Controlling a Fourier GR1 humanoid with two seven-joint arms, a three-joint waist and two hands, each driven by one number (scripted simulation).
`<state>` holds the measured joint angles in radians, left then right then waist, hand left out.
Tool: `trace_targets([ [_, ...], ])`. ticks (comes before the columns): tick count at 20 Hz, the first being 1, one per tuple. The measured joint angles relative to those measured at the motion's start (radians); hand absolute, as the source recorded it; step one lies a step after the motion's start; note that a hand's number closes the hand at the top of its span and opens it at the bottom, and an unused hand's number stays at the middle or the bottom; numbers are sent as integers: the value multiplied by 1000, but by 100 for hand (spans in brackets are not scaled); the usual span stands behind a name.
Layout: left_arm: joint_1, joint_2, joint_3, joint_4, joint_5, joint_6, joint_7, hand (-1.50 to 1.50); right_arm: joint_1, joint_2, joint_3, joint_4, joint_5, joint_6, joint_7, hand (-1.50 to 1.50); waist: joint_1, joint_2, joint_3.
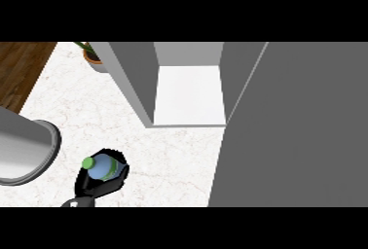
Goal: Pick up the bottled water, place it into the cabinet and close the cabinet
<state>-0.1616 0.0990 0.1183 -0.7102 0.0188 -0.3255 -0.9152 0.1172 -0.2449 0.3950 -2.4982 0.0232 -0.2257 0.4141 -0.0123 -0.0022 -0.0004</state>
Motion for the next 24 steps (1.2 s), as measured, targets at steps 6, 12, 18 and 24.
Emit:
trace_targets([
  [6, 25, -30, -48, -52, -50, 72, -60, 150, 49, -16, -40, 0, -7, 22, -45, -150, 1, 0, 0],
  [12, -105, -70, -20, 28, 9, 101, 4, 150, 64, -35, -150, 2, -24, 60, -62, -150, -4, 2, 0],
  [18, -216, -92, -77, 48, 170, 103, 119, 150, 99, -39, -261, 12, -62, 117, -104, -150, -9, 1, 1],
  [24, -278, -97, -198, 11, 314, 176, 206, 150, 127, -33, -376, 18, -111, 177, -130, -150, -12, 0, 1],
])
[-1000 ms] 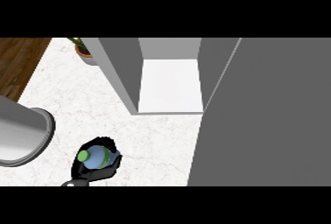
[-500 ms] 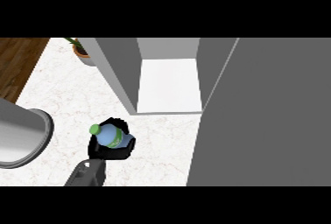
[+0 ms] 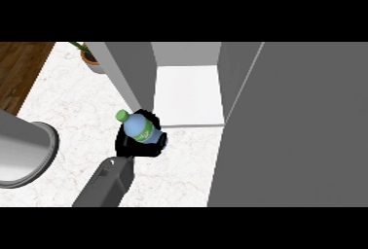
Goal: Pick up the bottled water, place it into the cabinet and close the cabinet
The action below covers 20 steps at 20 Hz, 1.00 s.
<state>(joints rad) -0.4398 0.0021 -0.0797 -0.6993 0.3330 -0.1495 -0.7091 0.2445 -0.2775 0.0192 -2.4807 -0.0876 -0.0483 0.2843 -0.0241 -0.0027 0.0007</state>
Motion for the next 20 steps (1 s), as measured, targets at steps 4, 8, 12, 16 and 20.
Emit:
trace_targets([
  [4, -18, 1, -92, -50, 105, 75, 51, 150, 21, 6, -84, 21, -49, 48, -32, -150, -3, 0, 0],
  [8, -46, 3, -179, -92, 189, 183, 90, 150, 27, 10, -154, 54, -95, 98, -57, -150, -8, -1, 0],
  [12, -123, 0, -254, -125, 246, 276, 135, 150, 23, 6, -226, 88, -159, 146, -70, -150, -13, 0, 0],
  [16, -215, -1, -321, -127, 312, 365, 168, 150, 21, 5, -301, 123, -250, 191, -85, -150, -21, 2, 0],
  [20, -310, -2, -371, -83, 390, 436, 177, 150, 31, -6, -385, 156, -369, 250, -106, -150, -31, 5, 0],
])
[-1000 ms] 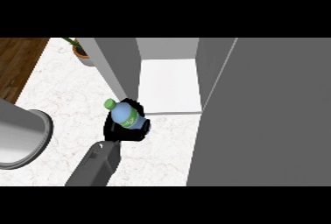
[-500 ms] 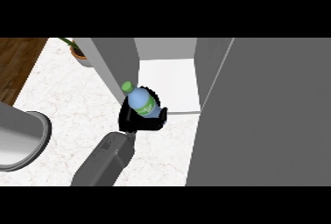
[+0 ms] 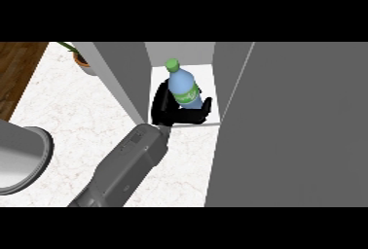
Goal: Pick up the bottled water, place it into the cabinet and close the cabinet
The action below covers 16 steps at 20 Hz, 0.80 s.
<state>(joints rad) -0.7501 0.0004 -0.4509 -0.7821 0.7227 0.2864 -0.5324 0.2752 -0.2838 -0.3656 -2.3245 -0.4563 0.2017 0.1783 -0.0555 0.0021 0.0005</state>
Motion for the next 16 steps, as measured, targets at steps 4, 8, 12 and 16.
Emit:
trace_targets([
  [4, -116, 0, -12, 100, 52, 49, 6, 150, -10, -27, -66, 19, -87, 30, 16, -150, -4, 4, -1],
  [8, -201, 0, -44, 192, 95, 101, 10, 150, -9, -46, -116, 27, -173, 63, 23, -150, -14, 7, 0],
  [12, -269, 0, -45, 307, 119, 111, -4, 150, -6, -56, -136, 32, -216, 93, 29, -150, -26, 14, -1],
  [16, -301, 0, -41, 393, 149, 126, -14, 150, -13, -75, -169, 48, -263, 116, 32, -150, -36, 19, -1],
])
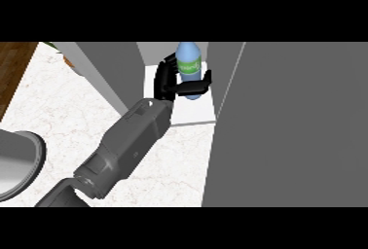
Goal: Pick up the bottled water, place it into the cabinet and close the cabinet
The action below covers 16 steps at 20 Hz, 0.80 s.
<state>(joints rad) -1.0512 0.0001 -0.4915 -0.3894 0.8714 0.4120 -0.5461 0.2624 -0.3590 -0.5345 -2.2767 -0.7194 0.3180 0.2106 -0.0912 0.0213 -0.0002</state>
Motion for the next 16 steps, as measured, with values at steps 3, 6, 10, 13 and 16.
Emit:
trace_targets([
  [3, -13, 0, -1, 59, 9, 0, -6, 150, -3, -9, -20, 21, -29, 22, -4, -150, -7, 3, 0],
  [6, -20, 0, -1, 112, 11, 15, -27, 150, -20, -21, -25, 40, -39, 25, 0, -150, -11, 8, 0],
  [10, -36, 0, 2, 166, 15, 41, -40, 150, -32, -28, -33, 41, -54, 22, 9, -150, -19, 12, -1],
  [13, -40, 0, 16, 204, 20, 33, -62, 150, -30, -29, -36, 44, -60, 33, 9, -150, -24, 16, -1],
  [16, -36, 0, 41, 225, 35, 12, -93, 150, -27, -18, -32, 52, -55, 45, 1, -150, -25, 20, -1],
])
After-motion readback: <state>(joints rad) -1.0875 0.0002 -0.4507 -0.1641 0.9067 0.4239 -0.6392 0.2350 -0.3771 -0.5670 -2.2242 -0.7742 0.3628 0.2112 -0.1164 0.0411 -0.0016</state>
